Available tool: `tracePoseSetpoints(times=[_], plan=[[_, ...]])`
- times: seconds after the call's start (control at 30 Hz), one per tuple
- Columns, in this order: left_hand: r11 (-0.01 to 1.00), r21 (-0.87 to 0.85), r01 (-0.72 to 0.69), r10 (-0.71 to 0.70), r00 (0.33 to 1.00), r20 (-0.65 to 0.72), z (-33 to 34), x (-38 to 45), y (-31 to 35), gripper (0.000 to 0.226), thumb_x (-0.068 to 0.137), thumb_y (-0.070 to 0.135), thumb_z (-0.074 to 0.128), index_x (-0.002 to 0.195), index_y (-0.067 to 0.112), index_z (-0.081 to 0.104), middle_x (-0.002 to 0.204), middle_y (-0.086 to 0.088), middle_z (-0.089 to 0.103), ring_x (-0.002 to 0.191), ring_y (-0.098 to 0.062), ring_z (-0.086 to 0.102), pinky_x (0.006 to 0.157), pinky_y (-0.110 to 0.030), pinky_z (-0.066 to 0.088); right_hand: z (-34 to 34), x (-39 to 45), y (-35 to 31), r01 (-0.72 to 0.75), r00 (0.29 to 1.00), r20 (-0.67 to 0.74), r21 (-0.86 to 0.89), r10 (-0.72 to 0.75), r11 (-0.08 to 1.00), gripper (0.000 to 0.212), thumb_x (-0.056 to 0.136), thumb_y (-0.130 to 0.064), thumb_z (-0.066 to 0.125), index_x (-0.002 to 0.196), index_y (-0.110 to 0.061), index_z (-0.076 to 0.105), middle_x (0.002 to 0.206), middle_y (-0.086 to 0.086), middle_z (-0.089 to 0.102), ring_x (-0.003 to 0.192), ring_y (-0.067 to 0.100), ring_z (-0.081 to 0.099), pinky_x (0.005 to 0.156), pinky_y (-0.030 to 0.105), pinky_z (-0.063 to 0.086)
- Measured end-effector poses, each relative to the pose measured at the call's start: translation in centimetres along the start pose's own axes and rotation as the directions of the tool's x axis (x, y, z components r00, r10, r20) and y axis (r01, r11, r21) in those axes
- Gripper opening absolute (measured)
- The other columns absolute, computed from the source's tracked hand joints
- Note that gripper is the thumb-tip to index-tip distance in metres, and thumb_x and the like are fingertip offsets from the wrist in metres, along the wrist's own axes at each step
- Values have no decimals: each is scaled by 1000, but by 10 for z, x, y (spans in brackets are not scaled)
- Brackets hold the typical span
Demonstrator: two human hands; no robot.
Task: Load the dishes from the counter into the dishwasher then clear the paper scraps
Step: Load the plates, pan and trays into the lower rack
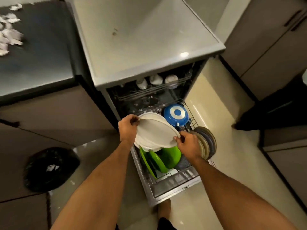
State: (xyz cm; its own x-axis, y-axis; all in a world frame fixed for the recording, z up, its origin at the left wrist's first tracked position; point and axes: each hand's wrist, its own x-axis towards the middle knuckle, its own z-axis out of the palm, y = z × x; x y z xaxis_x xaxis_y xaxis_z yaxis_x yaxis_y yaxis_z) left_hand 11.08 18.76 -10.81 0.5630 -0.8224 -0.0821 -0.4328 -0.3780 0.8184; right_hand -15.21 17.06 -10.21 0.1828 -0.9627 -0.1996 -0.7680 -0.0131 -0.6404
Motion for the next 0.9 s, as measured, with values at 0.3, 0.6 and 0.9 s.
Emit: tracePoseSetpoints(times=[0.3,0.6,0.9], plan=[[999,36,13,-21,967,255,141,-14,-37,29,84,-10,62,87,16,74,84,9,73,84,-6,69,89,-29,57,49,-34,128,-171,985,-31,14,171,985,22,94,-20,70,79,-25,54,61,-15,45,57,9,43,58,28,34],[989,151,-3,-48,940,337,205,-26,-108,31,81,-8,66,83,22,74,78,12,72,82,-12,70,88,-36,58,124,-47,192,-274,960,-46,46,277,960,11,93,-13,69,84,-9,64,67,13,63,63,33,58,59,31,33],[959,276,69,-168,920,355,232,-35,-165,34,86,7,70,83,41,67,92,1,71,97,-23,65,89,-29,53,159,-35,218,-313,946,83,-23,314,949,12,96,-11,62,83,-10,61,75,17,66,75,41,63,61,35,32]])
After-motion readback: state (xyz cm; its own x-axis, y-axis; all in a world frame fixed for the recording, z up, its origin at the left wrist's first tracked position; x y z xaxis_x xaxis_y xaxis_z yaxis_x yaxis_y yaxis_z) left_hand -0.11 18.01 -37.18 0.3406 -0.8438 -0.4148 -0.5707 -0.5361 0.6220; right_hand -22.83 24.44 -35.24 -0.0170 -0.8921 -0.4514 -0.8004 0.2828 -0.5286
